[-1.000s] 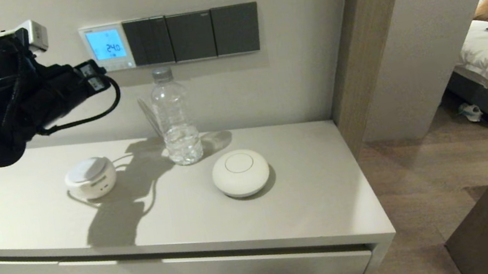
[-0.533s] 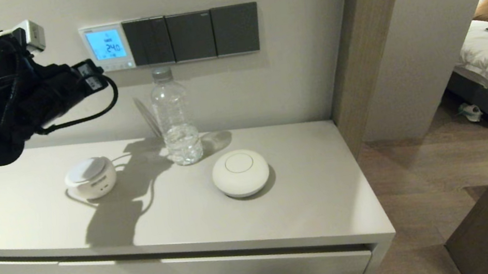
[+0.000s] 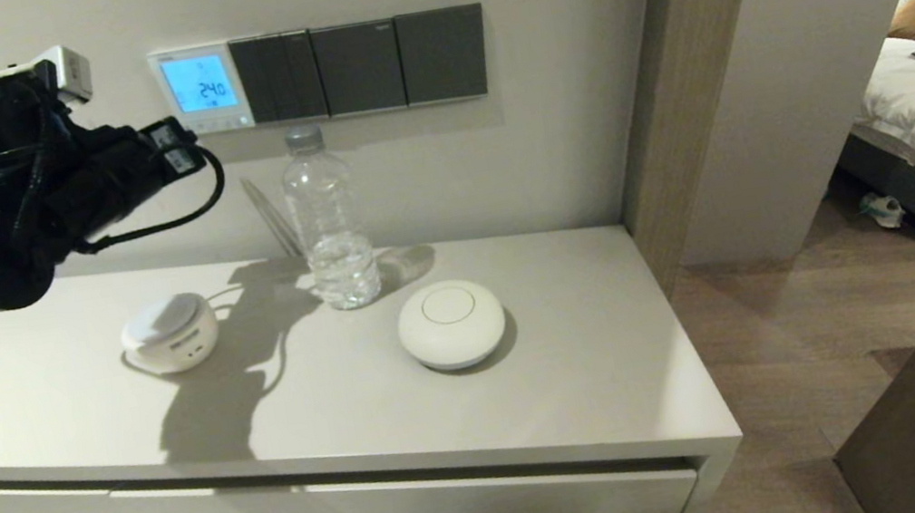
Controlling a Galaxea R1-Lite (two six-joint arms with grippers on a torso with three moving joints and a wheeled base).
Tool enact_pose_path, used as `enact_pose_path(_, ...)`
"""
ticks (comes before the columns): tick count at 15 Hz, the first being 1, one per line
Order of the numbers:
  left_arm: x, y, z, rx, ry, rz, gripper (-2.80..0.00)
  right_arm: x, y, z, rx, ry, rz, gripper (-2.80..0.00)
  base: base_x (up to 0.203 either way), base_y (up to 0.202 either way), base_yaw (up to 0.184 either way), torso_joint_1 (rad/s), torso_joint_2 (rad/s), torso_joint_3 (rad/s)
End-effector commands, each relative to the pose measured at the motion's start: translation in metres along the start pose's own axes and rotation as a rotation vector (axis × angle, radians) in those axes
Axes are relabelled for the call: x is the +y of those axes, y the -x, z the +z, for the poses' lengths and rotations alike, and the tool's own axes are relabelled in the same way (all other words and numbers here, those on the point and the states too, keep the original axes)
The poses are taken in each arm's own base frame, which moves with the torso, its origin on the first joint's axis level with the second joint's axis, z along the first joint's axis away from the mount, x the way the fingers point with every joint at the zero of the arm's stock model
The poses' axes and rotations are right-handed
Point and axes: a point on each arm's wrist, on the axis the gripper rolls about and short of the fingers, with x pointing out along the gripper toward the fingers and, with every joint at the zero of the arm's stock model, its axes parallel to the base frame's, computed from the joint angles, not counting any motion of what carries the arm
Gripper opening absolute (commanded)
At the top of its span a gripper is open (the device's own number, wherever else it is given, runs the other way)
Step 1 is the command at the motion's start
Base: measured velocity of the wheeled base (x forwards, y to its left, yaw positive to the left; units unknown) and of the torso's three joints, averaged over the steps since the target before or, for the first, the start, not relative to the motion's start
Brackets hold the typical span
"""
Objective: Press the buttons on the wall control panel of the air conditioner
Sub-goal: Press the temperature increase button
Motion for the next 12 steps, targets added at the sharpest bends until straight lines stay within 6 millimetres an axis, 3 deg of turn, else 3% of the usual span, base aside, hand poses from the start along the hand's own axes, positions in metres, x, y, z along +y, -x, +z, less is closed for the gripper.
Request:
enact_pose_path(1, 0.001, -0.004, -0.003, 0.003, 0.003, 0.0, -2.8, 0.0, 0.0, -0.001, 0.003, 0.0, 0.0, -2.8, 0.0, 0.0, 0.0, 0.0, 0.0, 0.0)
enact_pose_path(9, 0.0, 0.0, -0.001, 0.002, 0.003, 0.001, -2.8, 0.0, 0.0, -0.001, 0.003, 0.0, 0.0, -2.8, 0.0, 0.0, 0.0, 0.0, 0.0, 0.0)
enact_pose_path(12, -0.002, 0.011, 0.006, -0.009, 0.002, -0.002, -2.8, 0.0, 0.0, -0.001, 0.004, 0.0, 0.0, -2.8, 0.0, 0.0, 0.0, 0.0, 0.0, 0.0)
